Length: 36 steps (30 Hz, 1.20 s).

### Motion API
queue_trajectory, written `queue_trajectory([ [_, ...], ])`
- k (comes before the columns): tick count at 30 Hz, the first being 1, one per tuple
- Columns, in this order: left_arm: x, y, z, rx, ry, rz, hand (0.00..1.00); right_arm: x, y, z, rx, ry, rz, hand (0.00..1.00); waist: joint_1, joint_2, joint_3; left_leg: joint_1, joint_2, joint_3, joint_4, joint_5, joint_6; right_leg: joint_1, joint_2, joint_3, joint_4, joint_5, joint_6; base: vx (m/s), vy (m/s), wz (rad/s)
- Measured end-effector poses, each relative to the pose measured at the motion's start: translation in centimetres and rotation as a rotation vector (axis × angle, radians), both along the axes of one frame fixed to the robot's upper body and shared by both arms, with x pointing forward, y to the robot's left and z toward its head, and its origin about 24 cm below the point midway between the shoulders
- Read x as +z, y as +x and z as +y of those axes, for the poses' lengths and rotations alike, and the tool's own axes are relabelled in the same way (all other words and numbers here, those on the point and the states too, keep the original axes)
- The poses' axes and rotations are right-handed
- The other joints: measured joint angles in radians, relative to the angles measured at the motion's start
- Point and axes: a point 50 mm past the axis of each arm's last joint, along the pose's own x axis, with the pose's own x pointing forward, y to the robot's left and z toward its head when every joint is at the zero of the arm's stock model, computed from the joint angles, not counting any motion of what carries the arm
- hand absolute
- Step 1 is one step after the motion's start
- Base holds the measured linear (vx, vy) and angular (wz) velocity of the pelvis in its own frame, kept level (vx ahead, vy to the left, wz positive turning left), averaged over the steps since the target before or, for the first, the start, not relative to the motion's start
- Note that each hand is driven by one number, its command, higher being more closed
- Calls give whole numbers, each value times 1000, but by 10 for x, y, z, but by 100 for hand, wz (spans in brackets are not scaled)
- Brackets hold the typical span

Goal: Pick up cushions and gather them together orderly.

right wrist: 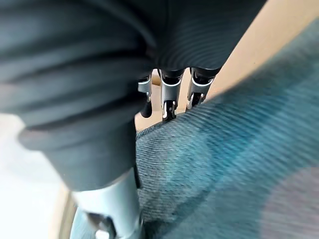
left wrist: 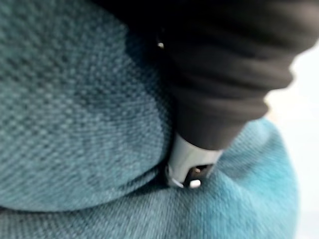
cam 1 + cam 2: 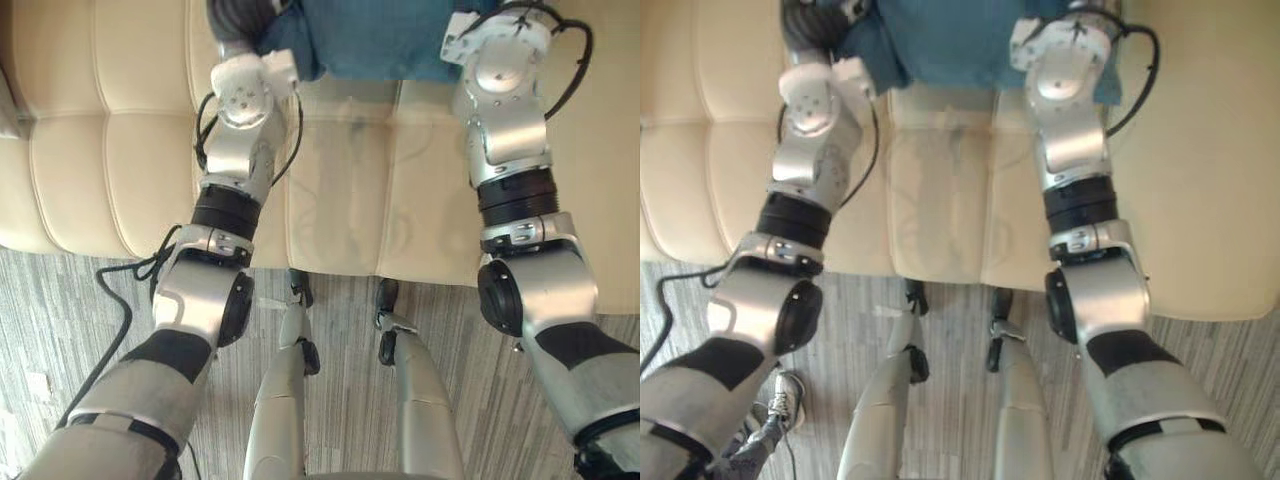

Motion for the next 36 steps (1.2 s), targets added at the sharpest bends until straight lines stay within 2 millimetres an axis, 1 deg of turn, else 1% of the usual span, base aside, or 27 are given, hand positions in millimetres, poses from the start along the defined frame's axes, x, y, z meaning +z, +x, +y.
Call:
queue_trajectory([
  [1,-4,1,1,0,3,13,0,-3,1,0,8,1,9,0,-3,-1,0,0,1,0,0,0,0,1,1,-1,0,0,0,47,-45,1],
  [2,-15,4,4,3,8,47,0,-13,4,-1,29,4,40,0,-13,-4,3,3,2,4,0,0,0,5,3,-1,0,0,0,74,-64,-2],
  [3,-28,6,6,2,15,83,0,-26,8,-1,42,2,74,0,-20,-20,17,23,3,22,0,0,0,19,3,5,1,0,0,62,-53,-6],
  [5,-38,7,12,11,10,109,0,-38,10,0,63,6,106,0,-24,-41,35,48,2,36,0,0,0,38,4,16,2,0,0,49,-51,-12],
  [7,-52,8,23,25,-15,142,0,-57,14,-1,96,23,156,0,-34,-46,42,75,4,37,0,0,0,68,7,16,2,0,0,84,-67,1],
  [8,-53,8,25,23,-16,145,0,-59,14,-2,98,24,161,0,-34,-46,42,78,4,37,0,0,0,72,7,16,2,0,0,85,-46,4],
  [10,-60,8,37,40,-21,162,0,-66,15,-5,108,25,174,0,-35,-46,42,97,5,42,0,0,0,92,9,16,2,0,0,146,-81,0],
  [11,-79,5,59,81,-15,201,0,-77,10,-16,116,22,173,0,-36,-49,44,145,6,49,0,0,0,141,10,16,0,0,0,259,-147,3],
  [12,-76,1,72,113,-12,167,0,-79,7,-26,103,9,162,0,-38,-49,44,165,7,49,0,0,0,165,12,16,-2,1,0,257,-149,3],
  [14,-69,-2,79,118,5,133,0,-76,3,-33,89,7,136,0,-37,-49,44,172,9,49,0,0,0,177,15,16,-11,1,0,208,-122,4],
  [15,-108,-36,120,148,23,106,0,-129,-34,-73,45,-111,184,0,-39,-59,49,282,5,45,0,0,0,311,16,10,-44,1,0,304,-156,11],
  [16,-116,-42,127,158,30,112,0,-138,-39,-79,35,-127,206,0,-39,-59,47,307,6,46,0,0,0,340,17,10,-48,1,0,337,-170,10],
  [18,-113,-48,133,168,57,87,0,-133,-42,-78,45,-146,182,0,-41,-60,45,313,9,45,0,-1,0,346,21,10,-52,1,0,113,-62,-3],
  [19,-116,-57,133,161,66,60,0,-136,-49,-76,61,-156,163,0,-39,-60,45,309,8,45,0,-1,0,347,22,11,-68,1,0,136,-99,-12],
  [20,-157,-74,129,129,46,137,0,-172,-67,-73,103,-156,229,0,-36,-60,45,337,3,45,0,-8,10,392,22,14,-106,1,0,166,-108,-8],
  [21,-187,-83,126,109,25,224,0,-204,-76,-76,121,-143,332,0,-40,-61,45,377,0,45,0,-16,20,439,20,13,-118,1,0,160,-95,-4],
  [23,-227,-102,125,108,-8,341,0,-241,-90,-78,129,-107,453,0,-40,-65,40,437,-2,48,0,-29,35,501,19,12,-122,1,0,106,-58,-3],
  [24,-259,-124,123,99,-22,439,0,-271,-105,-78,147,-73,544,0,-36,-73,2,457,-5,50,0,-41,23,525,21,16,-138,1,1,103,-71,-30],
  [25,-285,-142,117,75,-46,522,0,-289,-115,-74,177,-48,603,0,-26,-70,-18,481,5,54,0,-89,21,546,35,28,-166,0,1,56,-47,-47],
  [28,-327,-166,95,-11,-68,677,0,-324,-133,-67,215,7,722,0,-22,-69,-58,522,10,55,0,-155,15,585,39,46,-198,-11,16,-55,55,-39],
  [29,-379,-204,81,-8,-127,902,0,-387,-162,-62,198,104,965,0,-22,-57,-122,628,20,79,0,-277,-2,681,49,53,-222,-37,21,-118,180,-43],
  [30,-401,-228,77,-6,-136,1026,0,-416,-183,-58,188,143,1096,0,-21,-71,-160,675,10,83,0,-293,0,732,42,64,-239,-40,28,-100,202,-37],
  [31,-418,-249,75,-1,-140,1128,0,-435,-200,-54,186,162,1191,0,-21,-75,-200,696,6,87,-1,-309,-3,748,38,67,-250,-45,38,-60,104,-10],
  [32,-422,-256,75,-2,-136,1163,0,-441,-205,-52,186,166,1221,0,-20,-77,-212,700,4,92,-1,-316,-4,751,37,70,-250,-47,43,-65,81,-8],
  [33,-433,-272,75,-6,-121,1247,0,-451,-215,-49,189,191,1273,0,-20,-78,-247,700,3,100,-3,-322,-3,752,35,75,-259,-45,46,-127,74,3],
  [34,-445,-287,71,10,-149,1326,0,-466,-229,-55,157,224,1349,0,-19,-68,-263,708,2,103,-6,-323,-3,782,33,71,-282,-34,58,-118,69,9],
  [36,-456,-302,67,16,-165,1418,0,-486,-250,-57,112,275,1467,0,-20,-63,-266,750,-3,99,-6,-323,-3,831,30,62,-296,-32,62,-64,42,19],
])
